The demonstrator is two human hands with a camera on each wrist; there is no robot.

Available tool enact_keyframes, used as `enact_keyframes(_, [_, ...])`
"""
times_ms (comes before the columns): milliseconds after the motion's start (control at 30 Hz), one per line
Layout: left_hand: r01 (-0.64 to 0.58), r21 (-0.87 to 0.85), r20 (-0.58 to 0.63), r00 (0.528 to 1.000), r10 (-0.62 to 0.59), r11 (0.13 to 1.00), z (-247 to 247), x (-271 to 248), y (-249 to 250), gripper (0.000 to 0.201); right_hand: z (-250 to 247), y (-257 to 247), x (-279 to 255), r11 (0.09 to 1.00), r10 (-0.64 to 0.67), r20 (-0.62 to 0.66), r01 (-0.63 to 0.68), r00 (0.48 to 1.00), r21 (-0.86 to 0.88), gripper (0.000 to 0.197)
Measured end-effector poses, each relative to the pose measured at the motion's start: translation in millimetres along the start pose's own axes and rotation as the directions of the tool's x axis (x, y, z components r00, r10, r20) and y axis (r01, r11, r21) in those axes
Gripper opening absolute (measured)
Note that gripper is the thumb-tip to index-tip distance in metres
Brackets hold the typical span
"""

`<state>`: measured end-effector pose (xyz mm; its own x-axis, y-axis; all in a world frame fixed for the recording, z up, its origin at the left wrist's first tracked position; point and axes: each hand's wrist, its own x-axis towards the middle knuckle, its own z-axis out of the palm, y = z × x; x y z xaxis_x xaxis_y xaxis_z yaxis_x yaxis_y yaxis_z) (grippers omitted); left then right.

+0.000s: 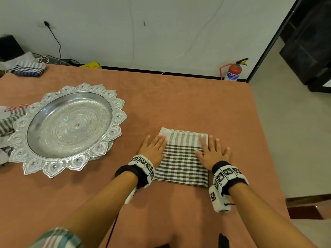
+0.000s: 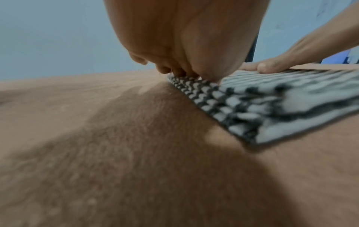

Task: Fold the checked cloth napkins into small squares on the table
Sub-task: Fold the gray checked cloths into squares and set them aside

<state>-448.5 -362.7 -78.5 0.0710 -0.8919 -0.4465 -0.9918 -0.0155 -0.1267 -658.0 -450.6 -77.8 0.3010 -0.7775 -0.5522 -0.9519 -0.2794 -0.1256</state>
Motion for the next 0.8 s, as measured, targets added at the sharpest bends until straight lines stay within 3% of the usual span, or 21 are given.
enact_keyframes(67, [-0.084, 0.007, -0.137, 0.987, 0.084, 0.996, 6.9, -10.5, 3.6, 0.057, 4.3, 3.7, -18.0, 1.0, 0.026, -0.095, -0.026, 0.995, -0.001, 0.068])
enact_keyframes(133, [-0.228, 0.047, -0.35, 0.908, 0.23, 0.973, 16.6, -25.1, 4.4, 0.05, 14.3, 4.0, -44.1, 0.997, -0.074, -0.189, 0.073, 0.979, -0.013, 0.07])
enact_keyframes(200, [-0.357, 0.121, -0.417, 0.828, 0.374, 0.926, 30.0, -37.8, 1.7, 0.043, 31.1, 3.3, -71.0, 0.97, -0.241, -0.163, 0.234, 0.957, -0.061, 0.067])
enact_keyframes(233, [-0.396, 0.14, -0.395, 0.818, 0.418, 0.908, 35.9, -41.9, -1.8, 0.044, 38.7, 3.1, -80.5, 0.95, -0.309, -0.127, 0.299, 0.942, -0.093, 0.063])
enact_keyframes(300, [-0.427, 0.168, -0.318, 0.83, 0.459, 0.888, 38.4, -48.2, -7.1, 0.044, 50.7, 5.8, -89.2, 0.927, -0.362, -0.078, 0.35, 0.929, -0.134, 0.056])
enact_keyframes(400, [-0.411, 0.239, -0.324, 0.82, 0.472, 0.88, 36.4, -51.8, -5.5, 0.021, 50.6, 7.3, -89.6, 0.922, -0.369, -0.082, 0.353, 0.926, -0.162, 0.053])
enact_keyframes(533, [-0.38, 0.283, -0.288, 0.842, 0.455, 0.881, 31.3, -56.5, 5.6, 0.005, 47.8, -0.8, -90.3, 0.91, -0.359, -0.058, 0.335, 0.932, -0.243, 0.054])
enact_keyframes(667, [-0.315, 0.202, -0.268, 0.893, 0.362, 0.927, 26.5, -56.5, 19.4, 0.029, 44.6, -6.1, -82.9, 0.893, -0.401, -0.214, 0.328, 0.891, -0.308, 0.05])
enact_keyframes(800, [-0.235, 0.121, -0.24, 0.936, 0.258, 0.964, 22.5, -54.3, 23.4, 0.043, 34.6, 0.9, -76.4, 0.881, -0.439, -0.136, 0.395, 0.888, -0.261, 0.038])
